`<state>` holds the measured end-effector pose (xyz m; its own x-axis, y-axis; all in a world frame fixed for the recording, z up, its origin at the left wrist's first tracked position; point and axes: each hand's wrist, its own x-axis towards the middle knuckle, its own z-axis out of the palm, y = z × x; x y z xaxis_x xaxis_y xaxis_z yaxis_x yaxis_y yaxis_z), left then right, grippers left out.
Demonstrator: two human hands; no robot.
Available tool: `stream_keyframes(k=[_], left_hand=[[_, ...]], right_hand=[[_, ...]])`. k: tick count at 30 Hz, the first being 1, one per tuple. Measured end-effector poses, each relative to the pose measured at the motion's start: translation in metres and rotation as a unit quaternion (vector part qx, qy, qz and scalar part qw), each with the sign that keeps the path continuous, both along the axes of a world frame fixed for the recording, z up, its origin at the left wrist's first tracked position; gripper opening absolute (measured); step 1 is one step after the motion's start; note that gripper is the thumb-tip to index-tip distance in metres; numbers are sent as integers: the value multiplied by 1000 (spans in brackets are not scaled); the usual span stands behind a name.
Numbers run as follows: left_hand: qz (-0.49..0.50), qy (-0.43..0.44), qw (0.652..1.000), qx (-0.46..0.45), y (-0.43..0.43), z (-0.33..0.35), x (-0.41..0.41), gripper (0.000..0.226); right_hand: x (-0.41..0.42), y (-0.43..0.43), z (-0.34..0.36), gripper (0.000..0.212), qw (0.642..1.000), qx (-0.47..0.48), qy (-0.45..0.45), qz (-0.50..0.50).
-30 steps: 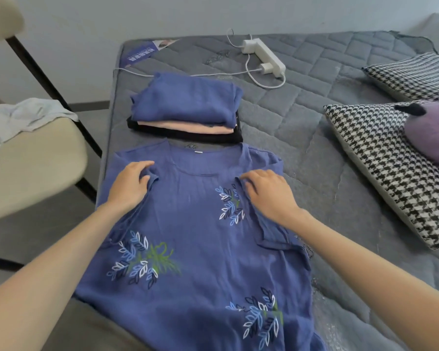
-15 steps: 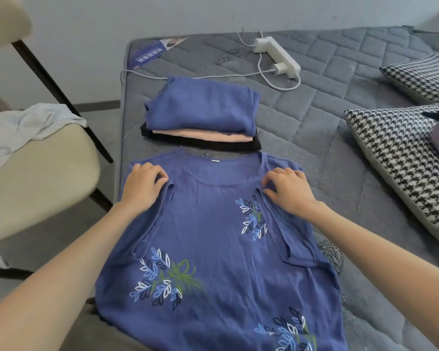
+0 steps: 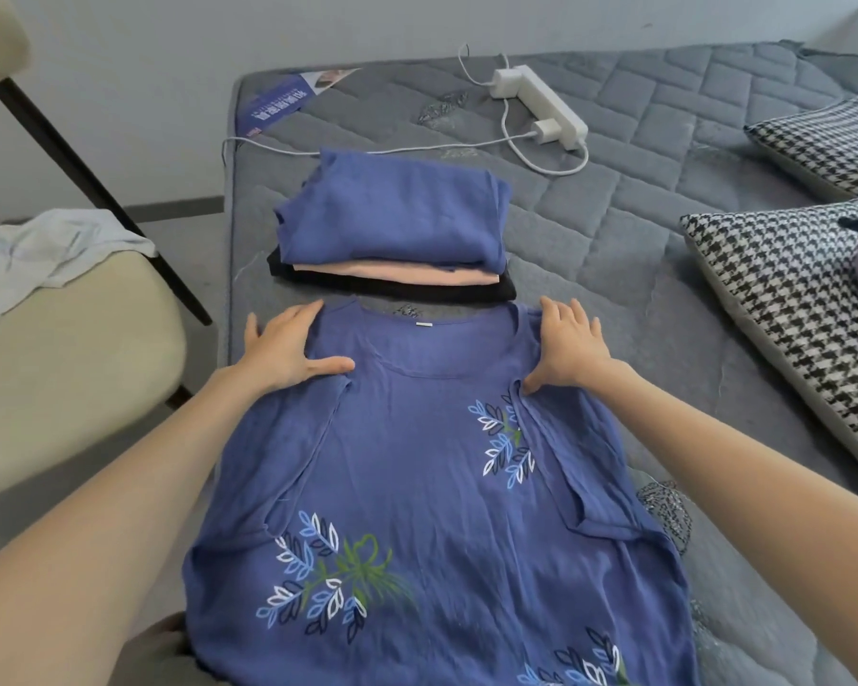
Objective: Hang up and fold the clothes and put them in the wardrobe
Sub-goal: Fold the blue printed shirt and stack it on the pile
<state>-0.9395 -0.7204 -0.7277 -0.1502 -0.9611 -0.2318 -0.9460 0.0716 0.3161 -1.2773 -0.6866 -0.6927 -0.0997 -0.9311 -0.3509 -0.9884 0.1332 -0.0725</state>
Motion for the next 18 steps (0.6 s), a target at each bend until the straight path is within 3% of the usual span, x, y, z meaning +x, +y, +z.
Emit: stream_keyframes(k=[3, 7, 11, 14, 18], left_hand=[[-12, 52, 998, 14, -9, 1, 7, 113], [-53, -13, 997, 58, -20, 10, 16, 131], [-26, -6, 996, 89, -19, 14, 14, 91], [-46, -35, 993, 102, -12, 24, 9, 49], [-57, -76, 992, 88, 1, 42, 3, 31]], right_hand=[[-1, -4, 0, 117, 1000, 10, 10, -21], [2, -6, 0, 99, 999, 2, 21, -24], [2, -1, 1, 85, 999, 1, 11, -40], [2, 4, 7, 59, 1000, -9, 3, -16], [2, 13, 19, 39, 998, -53, 14, 20]])
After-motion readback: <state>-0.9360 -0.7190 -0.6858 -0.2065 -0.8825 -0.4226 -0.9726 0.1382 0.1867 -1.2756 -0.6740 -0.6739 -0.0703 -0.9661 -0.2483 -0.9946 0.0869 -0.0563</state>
